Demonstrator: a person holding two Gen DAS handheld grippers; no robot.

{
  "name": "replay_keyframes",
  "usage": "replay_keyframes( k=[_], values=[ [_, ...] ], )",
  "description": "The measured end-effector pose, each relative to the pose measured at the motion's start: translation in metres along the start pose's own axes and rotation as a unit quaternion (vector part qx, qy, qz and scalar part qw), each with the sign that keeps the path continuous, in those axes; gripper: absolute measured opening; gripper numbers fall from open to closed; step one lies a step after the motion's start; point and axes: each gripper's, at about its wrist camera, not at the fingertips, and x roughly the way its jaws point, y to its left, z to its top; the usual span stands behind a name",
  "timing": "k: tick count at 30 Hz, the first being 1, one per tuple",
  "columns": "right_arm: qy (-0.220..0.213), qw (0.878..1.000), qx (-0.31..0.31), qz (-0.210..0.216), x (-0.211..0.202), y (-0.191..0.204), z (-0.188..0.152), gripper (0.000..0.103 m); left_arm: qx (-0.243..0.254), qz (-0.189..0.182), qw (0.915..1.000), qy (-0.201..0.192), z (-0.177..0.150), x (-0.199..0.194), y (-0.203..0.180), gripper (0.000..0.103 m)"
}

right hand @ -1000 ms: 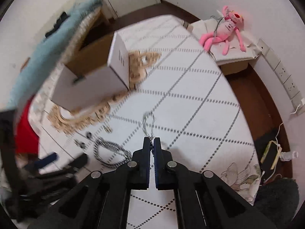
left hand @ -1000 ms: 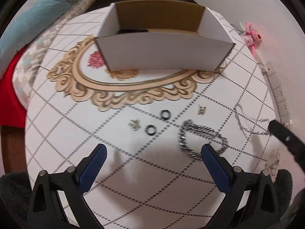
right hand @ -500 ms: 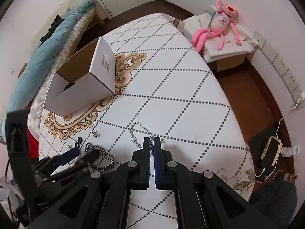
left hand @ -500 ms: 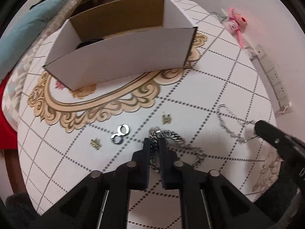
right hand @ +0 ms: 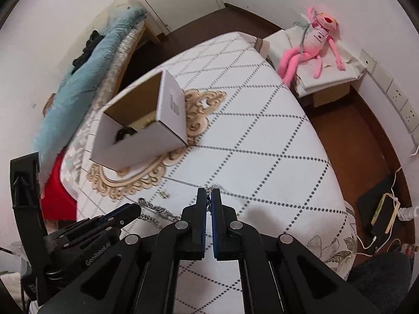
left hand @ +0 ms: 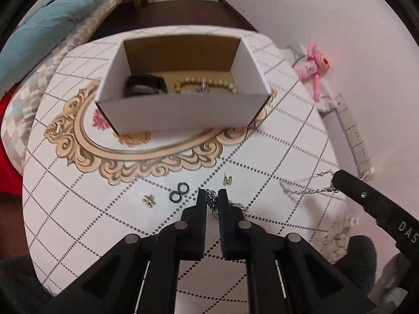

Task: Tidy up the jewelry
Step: 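Carry the thick chain with the left tool into the box while the right tool carries the thin chain in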

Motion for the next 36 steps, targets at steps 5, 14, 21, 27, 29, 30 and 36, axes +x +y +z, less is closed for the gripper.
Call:
replay_keyframes(
  k=[5,14,21,27,29,30,36],
  values=[
    [-0.004,1.000,-0.014,0.023,-0.010,0.017,0.011,0.003,-0.002,-0.010,0.9996,-0.028,0.018,-0.023,-0.002,0.006],
    [-0.038,0.995,-0.057,0.076,-0.043,0.066,0.065,0.003,-0.013,-0.032,0.9954,-0.089,0.078,-0.075,0.013,0.006],
    [-0.040,0.991,-0.096,0.080,-0.029,0.107,0.128,0.003,-0.002,-0.018,0.9949,-0.099,0.146,-0.073,0.031,0.006],
    [0.007,0.992,-0.101,0.073,0.022,0.123,0.162,0.003,0.006,-0.003,0.9980,-0.063,0.178,-0.036,0.050,0.006],
    [0.023,0.992,-0.102,0.069,0.041,0.127,0.169,0.003,0.002,-0.004,0.9990,-0.045,0.186,-0.021,0.056,0.006],
    [0.029,0.992,-0.103,0.066,0.049,0.128,0.171,0.003,-0.001,-0.006,0.9995,-0.033,0.190,-0.012,0.060,0.006],
    [0.074,0.988,-0.128,0.040,0.092,0.137,0.177,0.004,-0.024,0.018,0.9995,0.011,0.202,0.016,0.075,0.008]
  ],
)
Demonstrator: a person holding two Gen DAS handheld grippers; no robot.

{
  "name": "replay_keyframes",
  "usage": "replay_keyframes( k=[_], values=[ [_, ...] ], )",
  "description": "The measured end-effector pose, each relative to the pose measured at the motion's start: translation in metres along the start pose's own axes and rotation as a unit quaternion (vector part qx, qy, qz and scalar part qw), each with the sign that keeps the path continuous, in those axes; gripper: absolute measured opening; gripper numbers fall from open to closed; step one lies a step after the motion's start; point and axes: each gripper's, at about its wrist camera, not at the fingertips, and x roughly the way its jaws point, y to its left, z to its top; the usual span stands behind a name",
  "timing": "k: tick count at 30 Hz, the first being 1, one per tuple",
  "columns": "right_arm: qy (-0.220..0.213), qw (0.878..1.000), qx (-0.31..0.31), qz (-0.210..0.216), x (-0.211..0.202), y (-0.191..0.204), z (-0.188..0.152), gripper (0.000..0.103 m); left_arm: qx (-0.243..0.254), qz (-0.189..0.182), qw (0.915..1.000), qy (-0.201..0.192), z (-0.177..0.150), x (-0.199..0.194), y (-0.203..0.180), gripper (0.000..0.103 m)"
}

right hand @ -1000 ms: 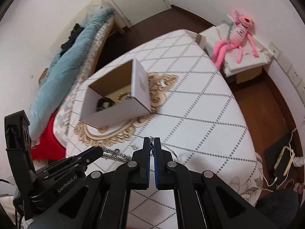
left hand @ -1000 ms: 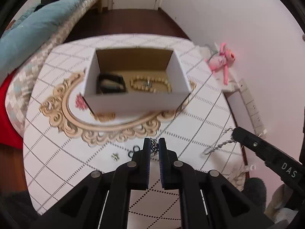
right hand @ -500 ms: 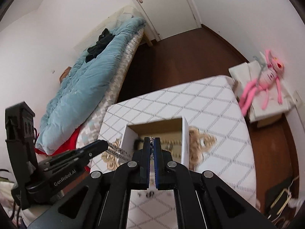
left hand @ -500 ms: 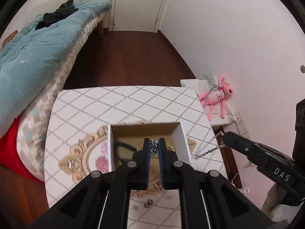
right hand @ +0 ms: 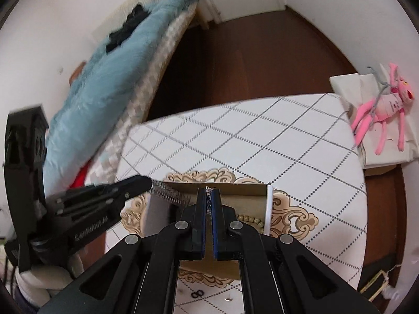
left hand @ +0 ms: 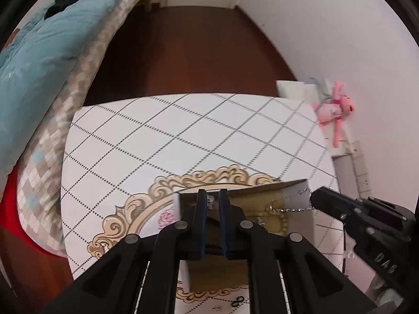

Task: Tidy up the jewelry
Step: 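Carry the thick chain with the left tool into the box while the right tool carries the thin chain in, then open both tools and lift them away from the box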

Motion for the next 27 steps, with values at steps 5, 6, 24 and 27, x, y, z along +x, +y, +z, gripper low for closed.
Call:
replay_keyframes(
  k=[5,6,24,27],
  values=[
    [0.045,0.997,-0.013,-0.067,0.027,-0.005,0.007,0.005,-0.011,0.037,0.9993,0.001,0.000,0.001,0.005,0.057],
    [0.043,0.996,-0.015,-0.077,0.026,-0.006,0.006,0.008,-0.012,0.043,0.9990,-0.007,0.000,-0.001,0.006,0.065],
    [0.008,0.978,-0.039,-0.203,0.012,-0.009,-0.063,0.103,-0.015,0.125,0.9906,-0.053,-0.069,-0.002,0.012,0.103],
    [0.003,0.978,-0.033,-0.204,0.012,-0.007,-0.072,0.103,-0.020,0.124,0.9907,-0.053,-0.079,-0.002,0.015,0.103]
  ],
)
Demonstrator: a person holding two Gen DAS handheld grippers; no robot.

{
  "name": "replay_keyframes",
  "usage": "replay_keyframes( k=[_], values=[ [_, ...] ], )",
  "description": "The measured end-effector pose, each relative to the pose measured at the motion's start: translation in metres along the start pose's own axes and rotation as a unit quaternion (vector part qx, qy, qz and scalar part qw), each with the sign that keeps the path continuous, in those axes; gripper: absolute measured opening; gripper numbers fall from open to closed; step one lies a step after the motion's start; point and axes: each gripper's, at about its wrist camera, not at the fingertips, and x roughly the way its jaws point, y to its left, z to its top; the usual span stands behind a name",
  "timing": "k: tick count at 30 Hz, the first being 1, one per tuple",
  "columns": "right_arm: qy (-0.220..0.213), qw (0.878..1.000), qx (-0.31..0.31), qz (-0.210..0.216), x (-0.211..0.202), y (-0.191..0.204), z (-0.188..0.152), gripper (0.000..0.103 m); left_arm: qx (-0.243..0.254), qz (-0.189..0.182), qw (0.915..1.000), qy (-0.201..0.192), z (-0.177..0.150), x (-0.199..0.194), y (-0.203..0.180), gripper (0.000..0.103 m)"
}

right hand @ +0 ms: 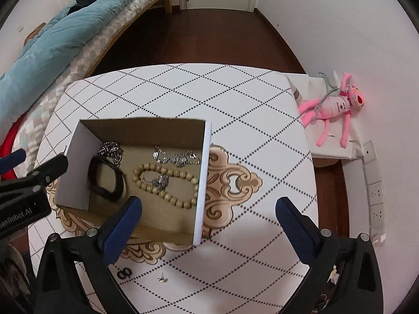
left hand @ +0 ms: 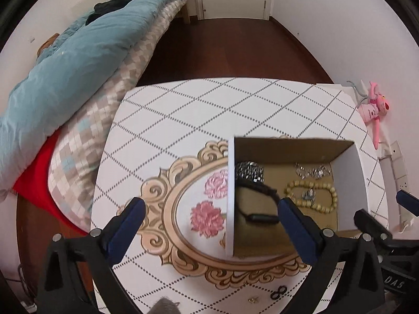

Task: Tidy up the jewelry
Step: 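Open both tools and lift them away from the box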

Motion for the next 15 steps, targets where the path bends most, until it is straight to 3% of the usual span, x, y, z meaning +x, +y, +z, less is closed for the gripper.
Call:
replay_keyframes(
  k=[8,15],
  values=[
    [-0.010,1.000,0.012,-0.005,-0.009,-0.002,-0.015,0.103,-0.004,0.004,1.0000,-0.003,-0.020,-0.008,0.003,0.103],
    [-0.036,0.999,0.018,-0.006,-0.035,-0.007,-0.026,0.103,-0.010,0.009,0.9992,-0.037,-0.032,-0.042,0.004,0.103]
  ],
)
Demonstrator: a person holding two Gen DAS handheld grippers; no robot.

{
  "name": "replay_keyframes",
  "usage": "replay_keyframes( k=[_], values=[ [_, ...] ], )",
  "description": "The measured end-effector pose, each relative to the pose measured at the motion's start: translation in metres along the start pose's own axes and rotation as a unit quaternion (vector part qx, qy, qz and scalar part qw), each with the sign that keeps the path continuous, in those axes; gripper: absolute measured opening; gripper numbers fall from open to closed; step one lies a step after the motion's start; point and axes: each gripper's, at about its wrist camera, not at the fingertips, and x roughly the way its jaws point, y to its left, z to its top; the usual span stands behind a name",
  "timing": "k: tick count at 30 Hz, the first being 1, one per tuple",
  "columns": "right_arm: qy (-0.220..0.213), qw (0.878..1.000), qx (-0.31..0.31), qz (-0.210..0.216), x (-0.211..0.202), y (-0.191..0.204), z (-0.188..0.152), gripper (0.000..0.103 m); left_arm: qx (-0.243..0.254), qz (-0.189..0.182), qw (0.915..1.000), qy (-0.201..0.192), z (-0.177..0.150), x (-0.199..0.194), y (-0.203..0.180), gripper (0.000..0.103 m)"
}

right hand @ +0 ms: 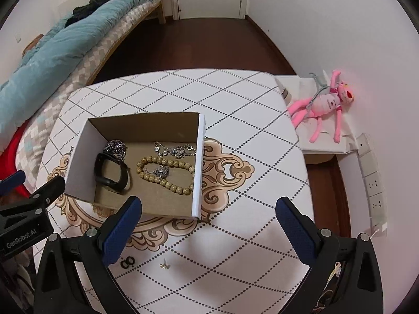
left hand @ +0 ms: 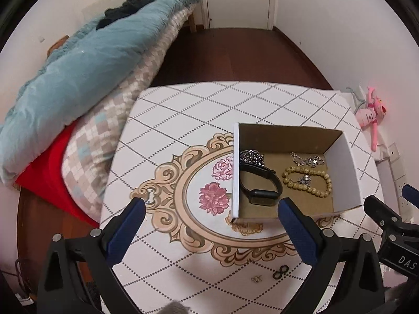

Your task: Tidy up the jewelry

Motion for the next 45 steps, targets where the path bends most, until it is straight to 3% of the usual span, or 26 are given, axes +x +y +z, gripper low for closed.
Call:
replay_keyframes(
  k=[14,24,28,36,38,40,45],
  values=[
    [-0.095,0.995,0.005,-0.006,-0.093,-0.002,-0.022,0.103,-0.008,-0.006,0.9971,-0.075,-0.025,-0.083,0.001,0.103],
    [-0.134,0.991,0.020,0.004,-0.143,-0.007,-0.038,0.103,-0.017,-0.016,0.9941,-0.106,-0.028,-0.126,0.002,0.103],
    [-0.133,0.991,0.030,0.015,-0.151,-0.010,-0.042,0.103,-0.020,0.000,0.9946,-0.101,-0.030,-0.124,0.002,0.103],
    [-0.053,0.998,0.027,0.030,-0.080,-0.007,-0.065,0.103,-0.018,0.029,0.9991,-0.026,-0.059,-0.053,0.012,0.103],
    [-0.027,0.998,0.030,0.047,-0.051,-0.005,-0.076,0.097,-0.018,0.037,0.9991,-0.003,-0.070,-0.035,0.016,0.103],
    [-0.007,0.997,0.036,0.063,-0.029,-0.003,-0.084,0.083,-0.018,0.041,0.9988,0.018,-0.079,-0.018,0.018,0.103],
    [0.026,0.994,0.044,0.092,0.021,0.008,-0.104,0.067,-0.014,0.044,0.9975,0.052,-0.100,0.012,0.020,0.103]
  ],
)
